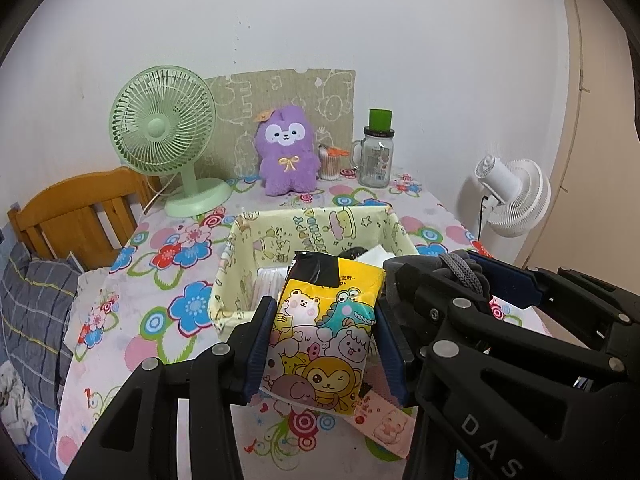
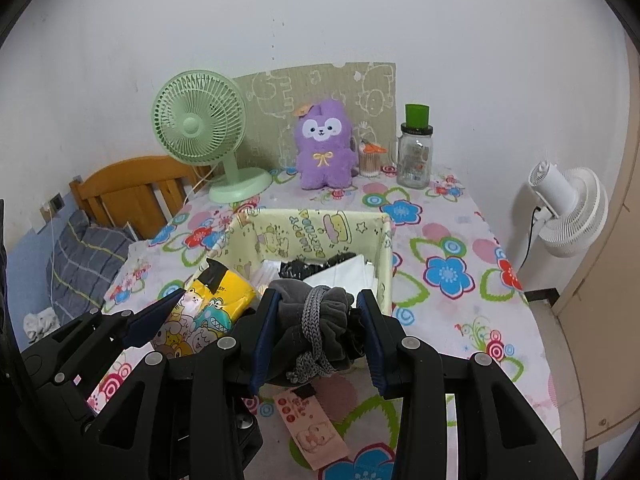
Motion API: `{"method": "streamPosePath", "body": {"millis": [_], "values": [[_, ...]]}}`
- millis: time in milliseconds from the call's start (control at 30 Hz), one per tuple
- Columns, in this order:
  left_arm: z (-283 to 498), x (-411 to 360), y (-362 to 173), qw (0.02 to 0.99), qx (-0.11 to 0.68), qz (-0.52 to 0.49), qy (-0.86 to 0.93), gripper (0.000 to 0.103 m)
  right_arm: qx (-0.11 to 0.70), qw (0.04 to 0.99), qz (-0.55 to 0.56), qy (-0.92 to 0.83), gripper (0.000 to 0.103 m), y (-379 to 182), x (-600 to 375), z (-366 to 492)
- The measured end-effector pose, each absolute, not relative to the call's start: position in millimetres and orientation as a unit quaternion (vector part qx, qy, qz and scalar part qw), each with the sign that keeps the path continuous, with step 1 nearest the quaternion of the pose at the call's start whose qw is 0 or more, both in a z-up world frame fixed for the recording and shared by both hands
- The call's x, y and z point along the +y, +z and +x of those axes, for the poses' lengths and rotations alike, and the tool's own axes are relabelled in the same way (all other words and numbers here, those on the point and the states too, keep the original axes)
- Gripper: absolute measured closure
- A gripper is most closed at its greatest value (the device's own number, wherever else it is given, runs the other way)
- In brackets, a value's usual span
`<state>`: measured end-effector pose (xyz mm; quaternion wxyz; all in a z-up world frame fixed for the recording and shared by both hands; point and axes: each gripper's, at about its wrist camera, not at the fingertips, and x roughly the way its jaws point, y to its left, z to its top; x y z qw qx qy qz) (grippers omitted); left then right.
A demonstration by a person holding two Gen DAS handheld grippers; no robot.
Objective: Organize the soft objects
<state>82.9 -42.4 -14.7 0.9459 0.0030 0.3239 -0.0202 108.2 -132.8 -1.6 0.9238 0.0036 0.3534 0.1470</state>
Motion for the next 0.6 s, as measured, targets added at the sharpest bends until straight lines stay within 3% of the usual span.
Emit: {"method": "streamPosePath", "body": {"millis": [600], "values": [[111.8,-37.7,-6.0,0.951,0.310,-0.003,-0.021,0.053,0.340,0.929,-0.001,0.145,0.060,9.1,-128.2,134.5]]}}
